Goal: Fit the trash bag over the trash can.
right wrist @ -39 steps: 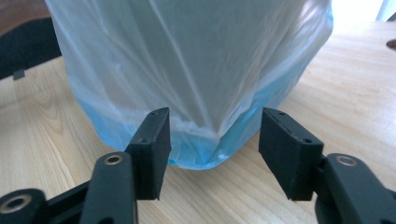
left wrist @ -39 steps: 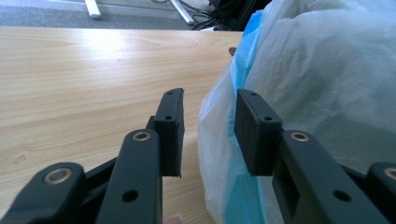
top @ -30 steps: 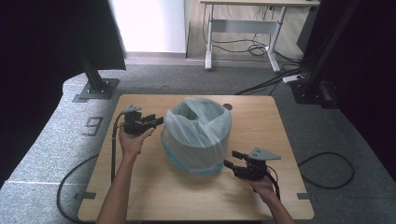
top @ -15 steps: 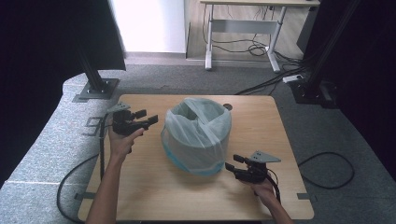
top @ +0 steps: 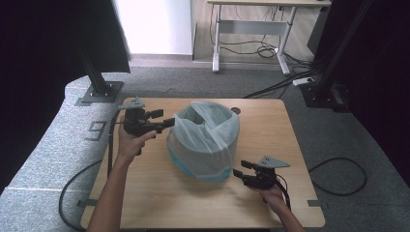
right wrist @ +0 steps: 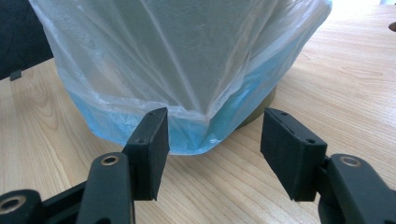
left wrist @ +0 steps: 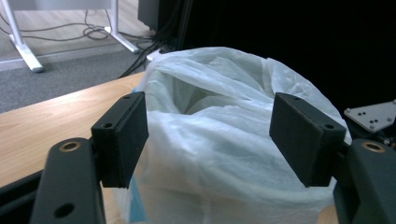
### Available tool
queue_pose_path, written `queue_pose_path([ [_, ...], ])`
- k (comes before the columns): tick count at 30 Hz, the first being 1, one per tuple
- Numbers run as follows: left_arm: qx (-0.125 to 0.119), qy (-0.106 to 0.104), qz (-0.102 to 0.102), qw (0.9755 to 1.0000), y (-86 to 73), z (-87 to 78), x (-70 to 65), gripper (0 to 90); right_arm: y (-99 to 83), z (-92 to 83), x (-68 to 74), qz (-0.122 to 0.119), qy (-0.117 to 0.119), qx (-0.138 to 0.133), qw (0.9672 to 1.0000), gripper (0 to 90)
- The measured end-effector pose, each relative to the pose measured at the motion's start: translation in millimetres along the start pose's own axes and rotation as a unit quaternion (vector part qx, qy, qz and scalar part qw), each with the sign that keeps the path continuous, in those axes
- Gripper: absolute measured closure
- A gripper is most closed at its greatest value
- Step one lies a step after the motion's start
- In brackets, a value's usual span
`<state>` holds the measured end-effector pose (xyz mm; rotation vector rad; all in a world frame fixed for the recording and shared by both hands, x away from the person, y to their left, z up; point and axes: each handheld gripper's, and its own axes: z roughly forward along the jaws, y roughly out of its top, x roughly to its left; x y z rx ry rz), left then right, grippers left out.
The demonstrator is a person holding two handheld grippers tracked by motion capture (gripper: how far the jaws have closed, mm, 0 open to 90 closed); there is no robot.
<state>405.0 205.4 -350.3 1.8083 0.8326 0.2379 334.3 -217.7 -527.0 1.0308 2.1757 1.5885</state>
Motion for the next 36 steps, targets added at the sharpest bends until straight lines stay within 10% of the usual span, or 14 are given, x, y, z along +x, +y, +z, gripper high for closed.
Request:
queue_pose_path([
  [18,0.079,0.015,0.062,0.9948,33.9,66.5,-47.7,27.3,-0.3,-3.6,1.5,0.005,-0.003,0.001,1.0,40.8],
  [36,0.157,0.008,0.043,0.9866,65.6,148.5,-54.1,23.6,-2.0,-19.6,-7.3,0.023,-0.009,-0.009,0.9997,40.9],
])
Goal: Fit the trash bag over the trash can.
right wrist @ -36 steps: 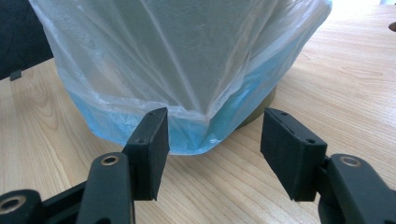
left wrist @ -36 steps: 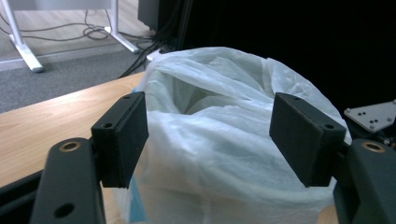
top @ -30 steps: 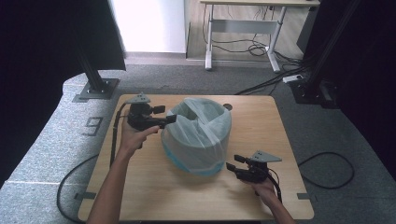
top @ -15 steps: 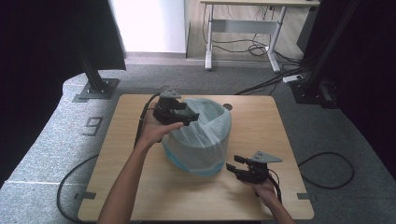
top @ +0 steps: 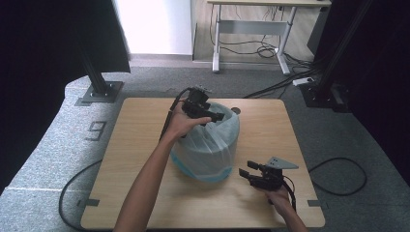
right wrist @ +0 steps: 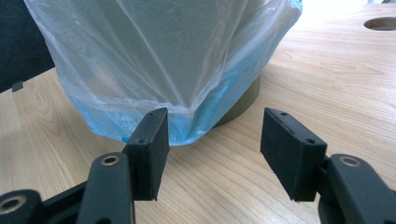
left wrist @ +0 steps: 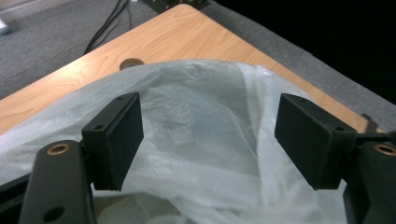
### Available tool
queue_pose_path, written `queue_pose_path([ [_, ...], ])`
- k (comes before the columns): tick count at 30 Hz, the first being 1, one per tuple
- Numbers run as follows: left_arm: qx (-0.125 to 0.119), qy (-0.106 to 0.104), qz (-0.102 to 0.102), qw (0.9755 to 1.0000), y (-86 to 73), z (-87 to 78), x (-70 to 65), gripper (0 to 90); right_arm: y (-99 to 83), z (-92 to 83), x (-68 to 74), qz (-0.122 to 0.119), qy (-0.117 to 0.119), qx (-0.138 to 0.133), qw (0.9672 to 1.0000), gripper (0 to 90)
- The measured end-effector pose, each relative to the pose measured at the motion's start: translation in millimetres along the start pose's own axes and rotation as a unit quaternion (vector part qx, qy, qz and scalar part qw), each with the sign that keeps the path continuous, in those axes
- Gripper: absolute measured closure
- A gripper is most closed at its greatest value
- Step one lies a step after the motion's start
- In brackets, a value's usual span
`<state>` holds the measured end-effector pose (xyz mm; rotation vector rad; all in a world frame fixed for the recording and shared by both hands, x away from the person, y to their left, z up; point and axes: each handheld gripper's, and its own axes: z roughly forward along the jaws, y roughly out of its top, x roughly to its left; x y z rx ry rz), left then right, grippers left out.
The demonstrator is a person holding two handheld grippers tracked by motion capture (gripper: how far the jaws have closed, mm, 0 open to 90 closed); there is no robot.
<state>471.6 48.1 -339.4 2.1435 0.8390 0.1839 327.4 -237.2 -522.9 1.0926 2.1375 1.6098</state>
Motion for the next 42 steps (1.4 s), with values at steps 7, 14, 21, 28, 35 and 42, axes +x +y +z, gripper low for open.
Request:
queue_pose_path([
  [7,0.019,0.021,-0.013,0.9995,-1.4,11.5,-0.8,23.7,-0.3,-5.7,-0.7,0.003,-0.005,-0.001,1.0,40.8],
  [14,0.036,0.018,-0.014,0.9991,-2.5,17.5,0.6,24.1,-0.9,-3.4,0.8,-0.001,-0.004,0.003,1.0,40.7],
  [21,0.098,0.043,-0.015,0.9942,-0.1,38.7,1.1,25.1,-1.9,-3.1,1.2,0.001,-0.005,0.007,1.0,40.7],
  [28,0.124,0.051,-0.012,0.9909,1.2,51.4,-0.5,25.1,-0.8,-6.3,-0.2,0.0,-0.007,0.001,1.0,40.7],
  [35,0.058,0.037,-0.007,0.9976,6.3,21.1,-8.9,27.2,-0.2,-8.5,-1.5,0.0,-0.01,-0.002,1.0,40.7],
  [42,0.04,0.018,0.005,0.999,-0.1,-5.8,-28.1,26.5,0.1,-8.6,-1.2,0.0,-0.013,-0.003,0.9999,40.7],
])
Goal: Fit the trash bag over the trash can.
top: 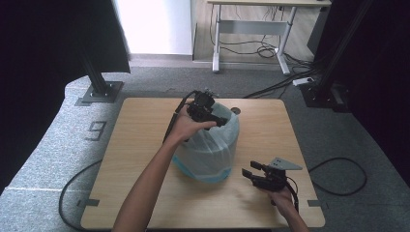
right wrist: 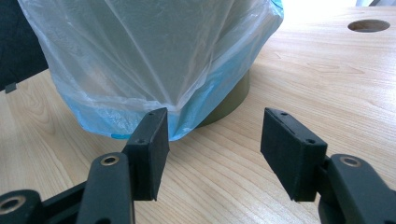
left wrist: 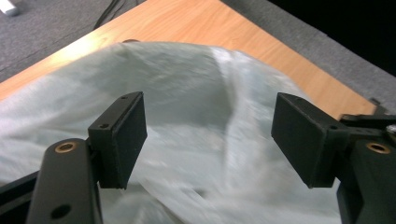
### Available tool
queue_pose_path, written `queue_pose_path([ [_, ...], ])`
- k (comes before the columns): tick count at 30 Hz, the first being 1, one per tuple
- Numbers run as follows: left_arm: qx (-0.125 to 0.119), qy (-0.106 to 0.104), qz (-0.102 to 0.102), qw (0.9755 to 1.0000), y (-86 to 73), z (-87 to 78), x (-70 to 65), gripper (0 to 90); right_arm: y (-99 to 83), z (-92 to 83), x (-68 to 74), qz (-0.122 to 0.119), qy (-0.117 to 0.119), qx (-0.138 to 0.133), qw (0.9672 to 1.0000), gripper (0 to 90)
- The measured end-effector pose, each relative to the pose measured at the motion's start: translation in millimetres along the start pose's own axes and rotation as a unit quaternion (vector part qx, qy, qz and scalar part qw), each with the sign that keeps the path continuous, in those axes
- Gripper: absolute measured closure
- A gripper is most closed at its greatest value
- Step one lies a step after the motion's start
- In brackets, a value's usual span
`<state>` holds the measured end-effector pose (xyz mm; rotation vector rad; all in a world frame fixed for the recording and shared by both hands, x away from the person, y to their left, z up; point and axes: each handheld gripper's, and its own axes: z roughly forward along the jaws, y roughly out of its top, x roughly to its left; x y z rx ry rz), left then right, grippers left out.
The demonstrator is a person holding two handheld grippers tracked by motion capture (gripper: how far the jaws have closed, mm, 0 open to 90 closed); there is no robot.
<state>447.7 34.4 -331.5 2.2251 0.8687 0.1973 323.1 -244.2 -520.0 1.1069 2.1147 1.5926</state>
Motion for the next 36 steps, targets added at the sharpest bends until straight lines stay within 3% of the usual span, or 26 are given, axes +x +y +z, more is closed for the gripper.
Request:
queue_pose_path([
  [6,0.007,-0.012,-0.001,0.9999,-10.6,-4.6,-9.8,26.3,-0.2,1.6,3.9,-0.004,0.003,0.004,1.0,40.7],
  [10,0.041,-0.003,0.008,0.9991,-14.9,5.9,-14.1,26.4,-0.7,2.7,4.6,-0.006,0.002,0.006,1.0,40.7],
  [17,0.107,0.008,0.006,0.9943,-16.0,29.5,-12.7,27.1,-1.2,1.5,2.3,-0.002,-0.001,0.006,1.0,40.7],
  [24,0.136,0.01,0.003,0.9907,-14.2,35.0,-12.4,27.4,-1.4,1.5,1.8,-0.002,0.0,0.007,1.0,40.7],
  [26,0.129,0.009,0.006,0.9916,-14.5,33.8,-13.0,27.4,-1.3,1.5,2.3,-0.003,0.0,0.008,1.0,40.7],
  [32,0.058,0.002,0.013,0.9982,-19.4,5.4,-11.5,26.9,-1.1,-0.4,0.4,-0.001,-0.002,0.006,1.0,40.7],
  [36,0.03,0.002,0.01,0.9995,-30.5,-18.8,-6.1,27.3,-2.0,-2.0,-0.7,-0.002,-0.005,0.008,1.0,40.7],
])
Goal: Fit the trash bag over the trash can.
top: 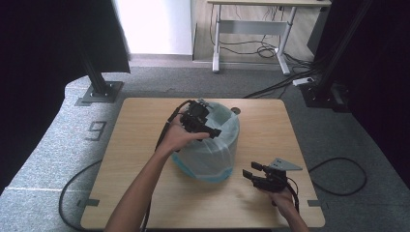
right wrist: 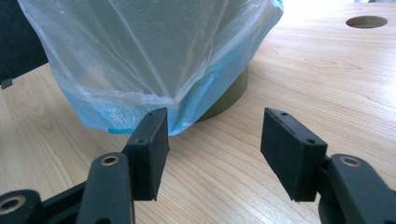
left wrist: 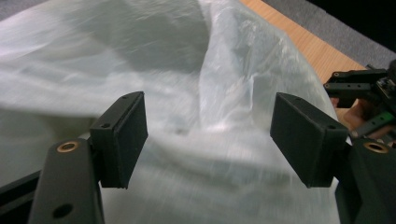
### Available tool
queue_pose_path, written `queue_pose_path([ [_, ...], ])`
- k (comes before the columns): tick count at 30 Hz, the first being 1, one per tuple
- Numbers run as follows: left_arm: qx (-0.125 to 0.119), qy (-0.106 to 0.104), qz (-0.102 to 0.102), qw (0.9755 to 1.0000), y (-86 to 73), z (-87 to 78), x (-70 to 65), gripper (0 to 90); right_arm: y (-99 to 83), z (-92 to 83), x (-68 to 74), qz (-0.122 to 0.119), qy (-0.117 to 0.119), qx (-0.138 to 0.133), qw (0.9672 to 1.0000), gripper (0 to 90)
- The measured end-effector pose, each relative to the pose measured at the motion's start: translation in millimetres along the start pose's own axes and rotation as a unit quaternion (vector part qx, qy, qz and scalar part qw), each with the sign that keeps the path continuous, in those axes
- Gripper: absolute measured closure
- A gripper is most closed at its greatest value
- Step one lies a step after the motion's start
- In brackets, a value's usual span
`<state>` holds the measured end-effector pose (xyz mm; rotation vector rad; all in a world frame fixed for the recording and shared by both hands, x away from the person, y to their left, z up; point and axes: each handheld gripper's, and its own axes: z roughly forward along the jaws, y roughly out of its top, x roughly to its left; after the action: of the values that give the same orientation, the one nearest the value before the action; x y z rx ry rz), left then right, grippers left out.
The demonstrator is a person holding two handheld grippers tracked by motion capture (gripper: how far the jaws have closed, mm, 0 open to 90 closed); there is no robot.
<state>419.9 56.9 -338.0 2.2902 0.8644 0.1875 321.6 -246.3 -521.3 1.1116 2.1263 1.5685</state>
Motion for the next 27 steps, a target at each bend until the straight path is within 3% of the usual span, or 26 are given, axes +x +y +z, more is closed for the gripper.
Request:
queue_pose_path([
  [6,0.003,0.015,-0.011,0.9998,-22.5,-16.3,10.7,27.5,-0.2,-1.8,0.5,-0.002,-0.004,-0.001,1.0,40.7],
  [10,0.032,0.013,-0.014,0.9993,-29.9,-12.8,14.3,28.6,-0.5,-3.7,0.5,-0.001,-0.007,-0.002,1.0,40.7],
  [19,0.073,0.02,-0.007,0.9971,-21.8,9.2,10.7,30.2,-1.3,-8.3,-0.7,-0.002,-0.01,-0.005,0.9999,40.6],
  [27,0.063,0.013,-0.016,0.9978,-22.9,9.9,12.5,29.5,-1.2,-12.1,-5.5,0.003,-0.013,-0.01,0.9999,40.6],
])
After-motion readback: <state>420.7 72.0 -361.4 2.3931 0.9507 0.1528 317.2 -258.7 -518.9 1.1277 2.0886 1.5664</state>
